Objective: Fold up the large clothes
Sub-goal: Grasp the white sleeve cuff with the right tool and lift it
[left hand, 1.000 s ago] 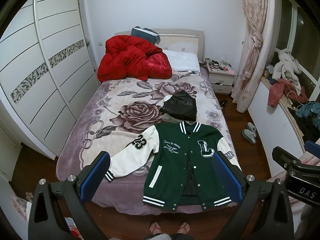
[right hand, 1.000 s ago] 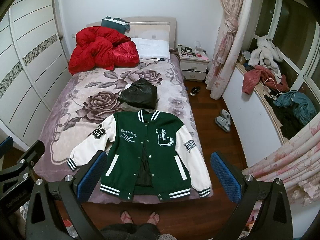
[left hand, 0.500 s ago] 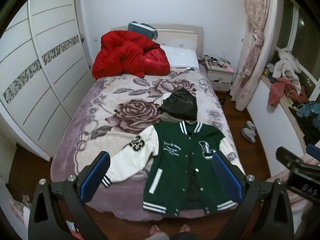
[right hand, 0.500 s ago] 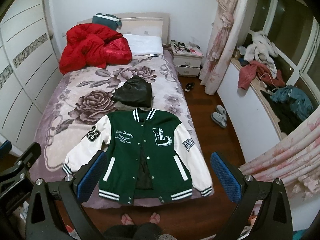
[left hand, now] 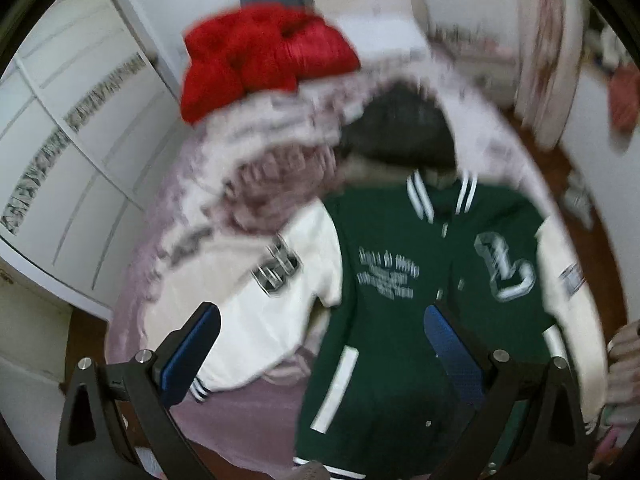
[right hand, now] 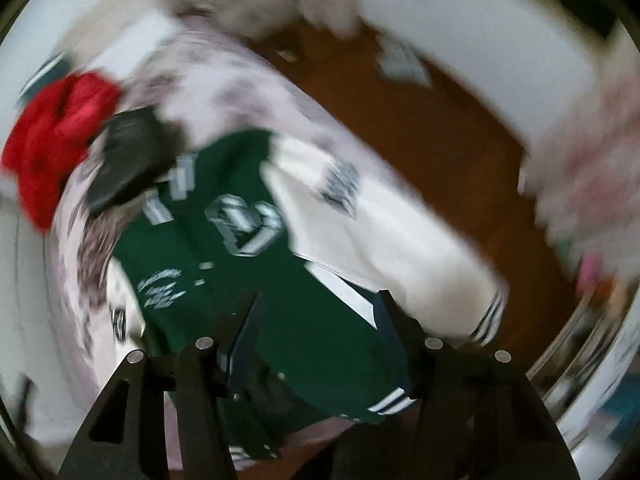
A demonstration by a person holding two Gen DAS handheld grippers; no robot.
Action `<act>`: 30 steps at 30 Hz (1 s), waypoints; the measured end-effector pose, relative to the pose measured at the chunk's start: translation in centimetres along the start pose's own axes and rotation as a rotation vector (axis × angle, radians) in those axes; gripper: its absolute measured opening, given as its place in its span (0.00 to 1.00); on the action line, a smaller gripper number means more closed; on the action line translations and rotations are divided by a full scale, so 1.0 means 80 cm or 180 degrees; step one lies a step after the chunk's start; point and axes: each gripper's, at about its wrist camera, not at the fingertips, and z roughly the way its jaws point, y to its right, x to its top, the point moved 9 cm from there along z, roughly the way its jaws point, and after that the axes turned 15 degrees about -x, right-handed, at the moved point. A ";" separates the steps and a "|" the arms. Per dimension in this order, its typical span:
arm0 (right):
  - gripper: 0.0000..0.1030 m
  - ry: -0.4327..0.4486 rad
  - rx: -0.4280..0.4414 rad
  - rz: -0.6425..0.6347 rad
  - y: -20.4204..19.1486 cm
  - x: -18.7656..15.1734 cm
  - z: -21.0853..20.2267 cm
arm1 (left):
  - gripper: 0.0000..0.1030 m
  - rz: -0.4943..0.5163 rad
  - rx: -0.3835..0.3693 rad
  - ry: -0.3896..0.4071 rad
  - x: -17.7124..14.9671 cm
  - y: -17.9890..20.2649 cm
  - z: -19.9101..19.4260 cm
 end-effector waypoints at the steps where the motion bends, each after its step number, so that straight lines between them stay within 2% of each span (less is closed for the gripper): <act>1: 0.65 -0.0222 0.0029 0.0259 0.031 0.003 0.048 | 1.00 -0.0009 -0.0017 -0.0116 -0.011 0.004 0.035; 3: 0.69 -0.0530 0.0060 0.0725 0.089 -0.005 0.121 | 1.00 -0.0029 -0.0077 -0.0323 -0.036 0.023 0.098; 6: 0.76 -0.0747 0.0097 0.1134 0.154 -0.024 0.192 | 1.00 0.0083 -0.0058 -0.0544 -0.067 0.045 0.165; 9: 0.78 -0.0882 0.0164 0.1659 0.217 -0.056 0.247 | 1.00 0.0148 -0.0039 -0.0753 -0.091 0.062 0.212; 12: 0.83 -0.1000 0.0350 0.2153 0.245 -0.091 0.285 | 1.00 0.0204 -0.0059 -0.0860 -0.101 0.075 0.237; 16: 0.83 -0.1197 0.0960 0.2657 0.234 -0.121 0.323 | 1.00 0.0297 -0.0072 -0.0930 -0.107 0.092 0.263; 18: 0.83 -0.1223 0.1506 0.2963 0.213 -0.130 0.335 | 1.00 0.0352 -0.0076 -0.0968 -0.111 0.098 0.272; 20: 0.82 -0.1094 0.1752 0.3223 0.204 -0.128 0.340 | 1.00 0.0418 -0.0057 -0.1010 -0.115 0.102 0.277; 21: 0.68 -0.0844 0.1766 0.3347 0.204 -0.122 0.339 | 1.00 0.0440 -0.0054 -0.1009 -0.114 0.104 0.278; 22: 0.57 -0.0708 0.1594 0.3362 0.206 -0.121 0.337 | 1.00 0.0473 -0.0046 -0.0995 -0.112 0.105 0.279; 23: 0.33 -0.0564 0.1372 0.3394 0.211 -0.123 0.332 | 1.00 0.0504 -0.0035 -0.0980 -0.111 0.108 0.279; 24: 0.22 -0.0396 0.1358 0.3439 0.212 -0.120 0.327 | 1.00 0.0540 -0.0032 -0.0959 -0.110 0.110 0.279; 26: 0.20 -0.0290 0.1315 0.3354 0.206 -0.116 0.330 | 1.00 0.0580 -0.0032 -0.0941 -0.108 0.113 0.281; 30: 0.21 -0.0364 0.1690 0.3417 0.194 -0.094 0.369 | 1.00 0.0624 -0.0040 -0.0960 -0.107 0.117 0.289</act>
